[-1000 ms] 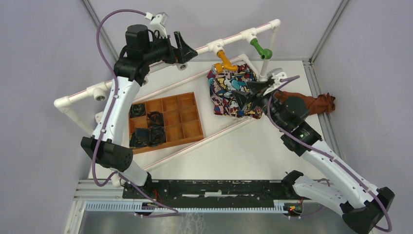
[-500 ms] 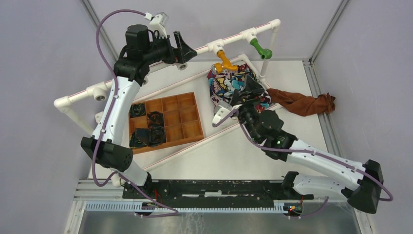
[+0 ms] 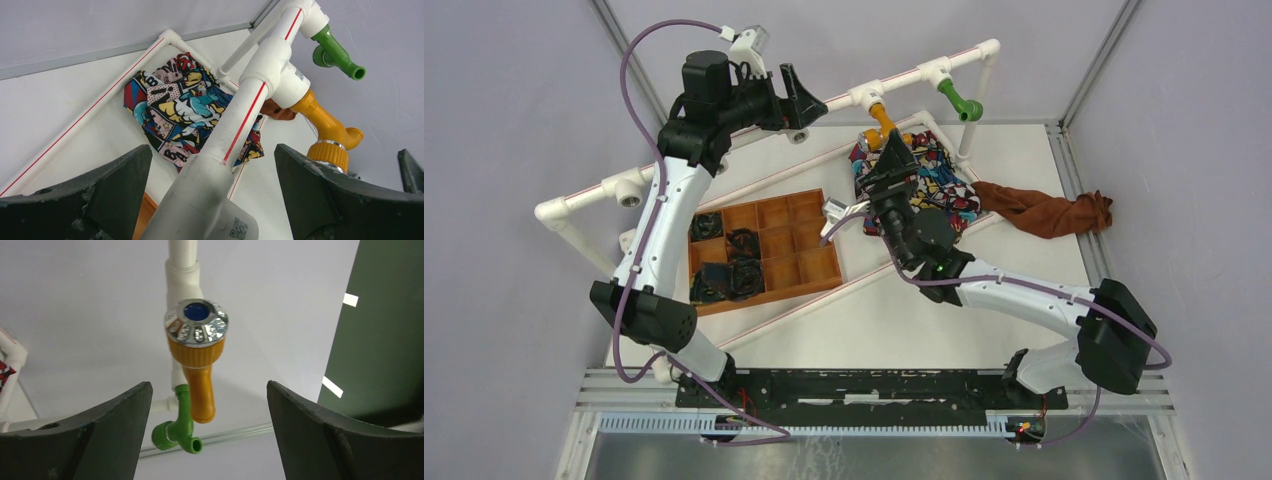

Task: Install the water faucets
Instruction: Screw the water faucet onto the adaptor.

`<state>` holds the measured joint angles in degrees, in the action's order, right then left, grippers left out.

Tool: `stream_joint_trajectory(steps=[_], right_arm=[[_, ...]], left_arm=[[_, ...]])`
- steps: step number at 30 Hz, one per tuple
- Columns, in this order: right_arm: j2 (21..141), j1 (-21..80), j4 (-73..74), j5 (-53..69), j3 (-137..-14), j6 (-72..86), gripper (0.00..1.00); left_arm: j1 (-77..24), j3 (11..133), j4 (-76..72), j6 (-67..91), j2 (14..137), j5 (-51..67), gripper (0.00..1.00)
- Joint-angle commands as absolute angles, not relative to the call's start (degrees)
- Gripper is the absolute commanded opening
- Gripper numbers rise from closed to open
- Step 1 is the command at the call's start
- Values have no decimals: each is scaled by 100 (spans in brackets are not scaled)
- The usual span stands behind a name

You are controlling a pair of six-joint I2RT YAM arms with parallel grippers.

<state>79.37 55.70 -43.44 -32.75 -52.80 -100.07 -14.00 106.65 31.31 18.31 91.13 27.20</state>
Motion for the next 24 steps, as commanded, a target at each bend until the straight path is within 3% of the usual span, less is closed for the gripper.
stream_joint_trajectory(steps=[1, 15, 19, 24], right_arm=[[8113, 5439, -5010, -3104, -5791, -10318, 89], [8308, 5122, -4359, -2550, -6271, -8905, 38], [8264, 5033, -4039, -2454, -6435, -7939, 33], [8215, 4871, -3614, -2414, -6826, -6114, 34]], left_arm=[[-1424, 10820, 3256, 1601, 8961, 2694, 100], [-1425, 10693, 3165, 1637, 8897, 2672, 100], [-1424, 10692, 3172, 1627, 8903, 2681, 100], [-1424, 10692, 3177, 1622, 8933, 2681, 100]])
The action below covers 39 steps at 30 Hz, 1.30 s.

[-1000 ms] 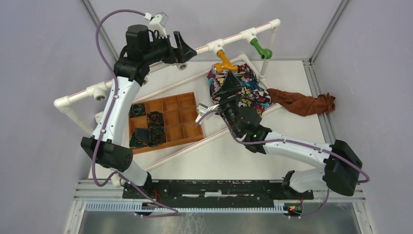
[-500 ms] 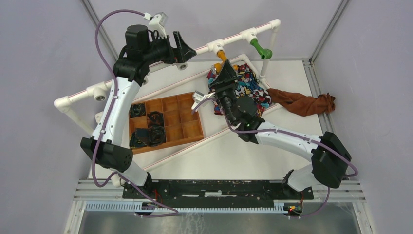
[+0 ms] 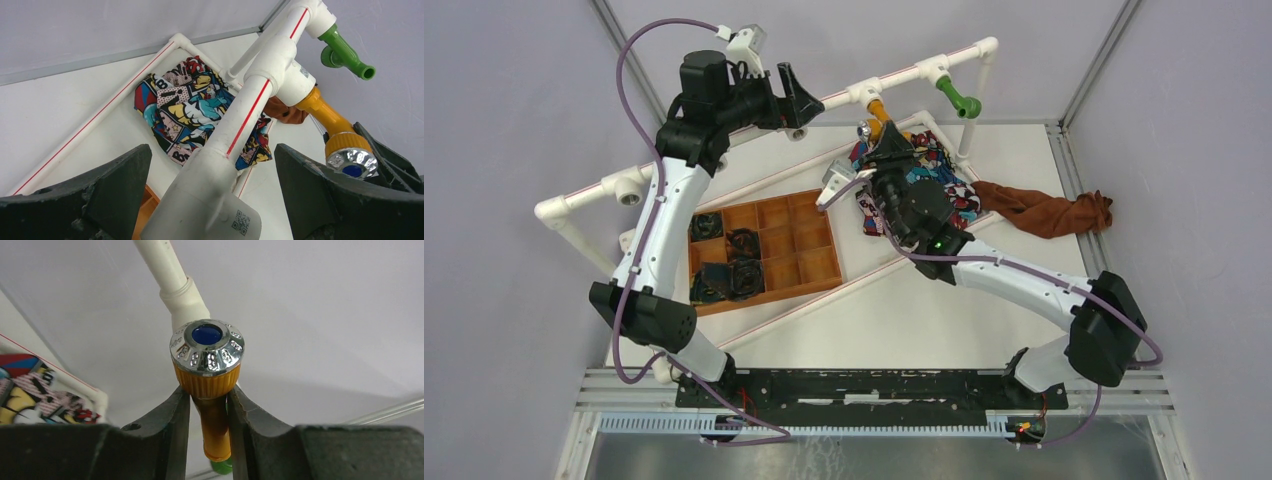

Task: Install the water faucets
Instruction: Screw the water faucet onto the adaptor.

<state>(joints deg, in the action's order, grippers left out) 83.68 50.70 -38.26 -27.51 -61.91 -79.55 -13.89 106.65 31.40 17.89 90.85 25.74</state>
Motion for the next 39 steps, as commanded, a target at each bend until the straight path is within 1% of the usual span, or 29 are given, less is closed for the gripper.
stream_joint_trajectory(steps=[1, 4, 8, 10, 12, 16, 20, 23, 26, 31, 33, 35, 39], right_arm=[[8190, 4817, -3404, -2314, -6951, -5565, 34], [8046, 4581, -3018, -1975, -7139, -4068, 33], [7772, 4044, -3027, -1283, -6917, -1598, 30], [7623, 3703, -3497, -576, -6566, -455, 35], [7561, 3430, -4070, -30, -6228, 561, 37], [7676, 3104, -4717, 730, -6027, 2344, 38], [7862, 2832, -5665, 1073, -5684, 3864, 38], [7940, 2773, -5922, 1150, -5600, 4288, 39], [7922, 2768, -5917, 1116, -5568, 4443, 44], [7834, 2746, -5641, 892, -5485, 4684, 48], [7788, 2751, -5485, 819, -5468, 4604, 53], [7729, 2750, -5242, 748, -5484, 4379, 64], [7606, 2749, -5053, 708, -5456, 4016, 78]], left_arm=[[-1428, 10706, 3181, 1619, 8938, 2681, 100], [-1424, 10777, 3194, 1618, 9010, 2726, 100], [-1427, 10774, 3195, 1643, 9076, 2786, 100], [-1429, 10758, 3177, 1652, 9078, 2827, 100], [-1428, 10725, 3180, 1644, 9056, 2809, 100], [-1419, 10679, 3164, 1642, 9007, 2821, 100], [-1428, 10664, 3164, 1644, 8985, 2871, 100], [-1425, 10652, 3185, 1606, 8946, 2852, 100], [-1421, 10627, 3190, 1591, 8923, 2847, 100], [-1425, 10640, 3169, 1628, 8939, 2881, 100], [-1423, 10635, 3164, 1643, 8938, 2899, 100], [-1422, 10628, 3164, 1637, 8943, 2903, 100], [-1421, 10562, 3143, 1642, 8910, 2892, 100]])
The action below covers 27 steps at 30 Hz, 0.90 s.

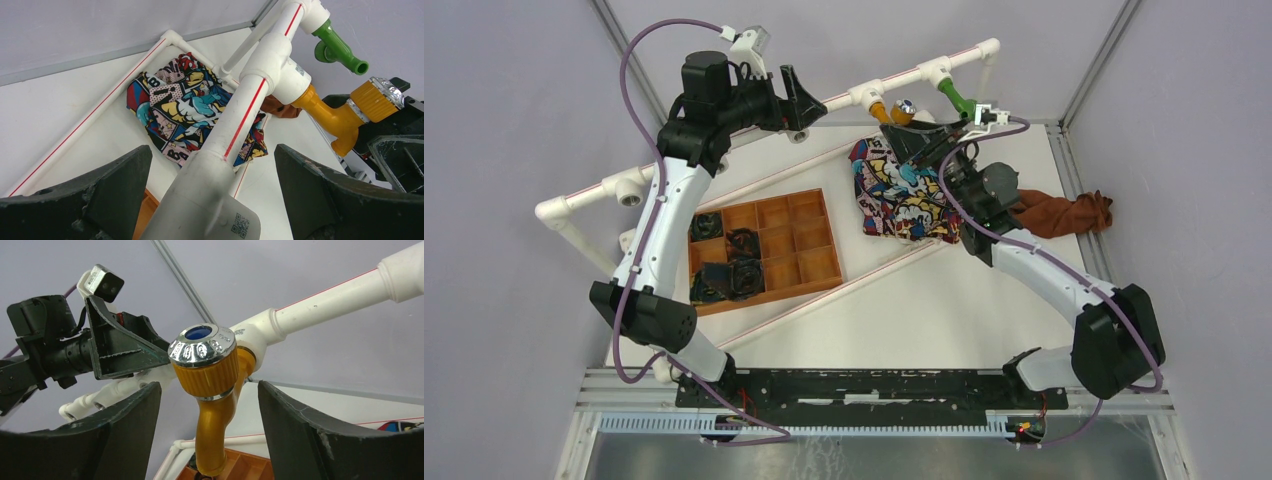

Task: Install the water faucets
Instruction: Screw the water faucet onto the adaptor.

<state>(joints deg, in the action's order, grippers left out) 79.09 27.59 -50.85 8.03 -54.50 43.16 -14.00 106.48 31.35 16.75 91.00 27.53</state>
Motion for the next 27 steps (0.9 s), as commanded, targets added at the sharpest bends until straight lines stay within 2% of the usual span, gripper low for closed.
stream_joint_trajectory(steps=[1, 10, 13, 21, 24, 27], right_arm=[[7580, 2751, -4984, 680, -5472, 3903, 79], [7532, 2747, -4419, 441, -5847, 3261, 83], [7522, 2741, -4417, 422, -5940, 3143, 80], [7631, 2708, -4354, 316, -6238, 3119, 78], [7664, 2672, -4289, 242, -6283, 3241, 68], [7624, 2618, -4399, 132, -6120, 3434, 47]], left_arm=[[-1426, 10549, 3132, 1650, 8904, 2892, 100], [-1424, 10569, 3146, 1690, 8947, 2888, 100], [-1424, 10628, 3146, 1736, 9034, 2934, 100], [-1426, 10644, 3146, 1758, 9036, 2954, 100], [-1423, 10659, 3196, 1724, 9021, 2919, 100], [-1420, 10670, 3208, 1719, 9013, 2918, 100]])
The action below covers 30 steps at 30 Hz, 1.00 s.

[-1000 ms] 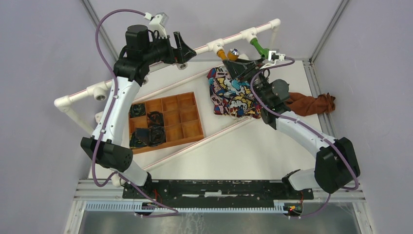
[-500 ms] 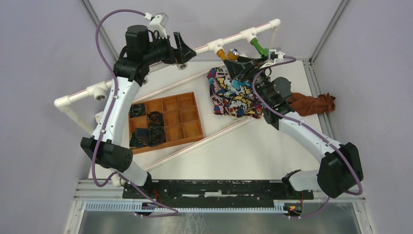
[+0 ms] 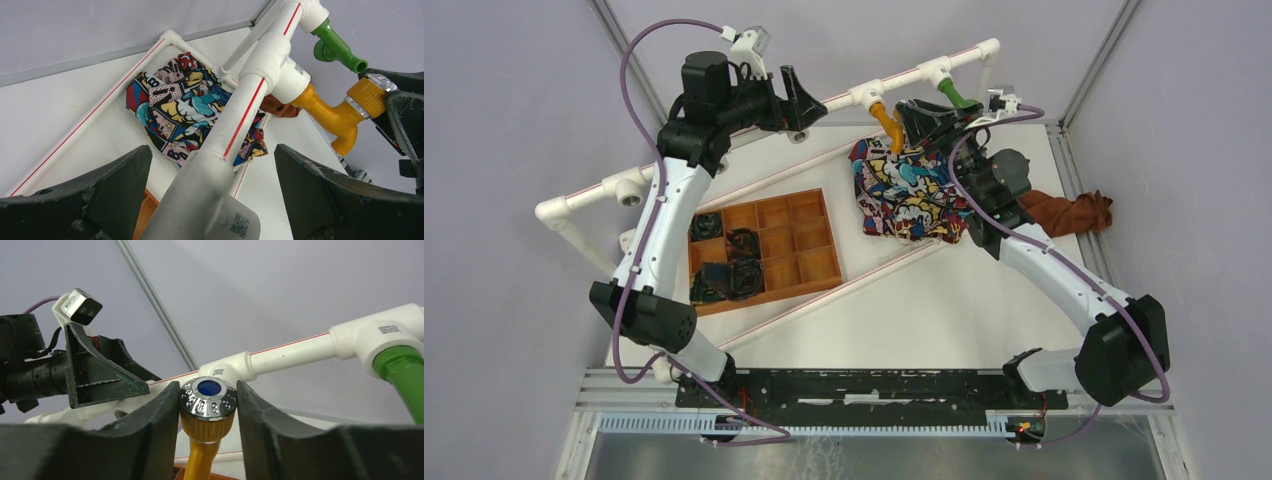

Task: Install the water faucets
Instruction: Screw the water faucet onto the adaptor.

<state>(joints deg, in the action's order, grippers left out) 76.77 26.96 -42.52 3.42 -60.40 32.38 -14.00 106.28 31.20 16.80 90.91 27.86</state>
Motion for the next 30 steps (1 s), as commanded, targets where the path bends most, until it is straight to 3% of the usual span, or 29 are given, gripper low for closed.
stream_joint_trajectory(steps=[1, 3, 8, 15, 23, 27, 30], right_arm=[[7608, 2609, -4467, 100, -6048, 3514, 40], [7601, 2585, -4477, 55, -5967, 3647, 28], [7581, 2495, -4346, 35, -5885, 4009, 27], [7541, 2321, -3977, -187, -5707, 4641, 38], [7562, 2112, -3709, -145, -5723, 4827, 33], [7620, 1984, -3409, -116, -5899, 4632, 45], [7625, 1881, -3251, -121, -5984, 4481, 47]], left_arm=[[-1428, 10670, 3204, 1722, 9009, 2918, 100], [-1424, 10670, 3201, 1739, 9019, 2937, 100], [-1423, 10678, 3199, 1758, 9005, 2953, 100], [-1428, 10680, 3199, 1749, 8982, 2946, 100], [-1425, 10679, 3199, 1742, 8992, 2966, 100], [-1424, 10686, 3205, 1745, 8984, 2971, 100], [-1424, 10679, 3201, 1737, 8983, 2964, 100]])
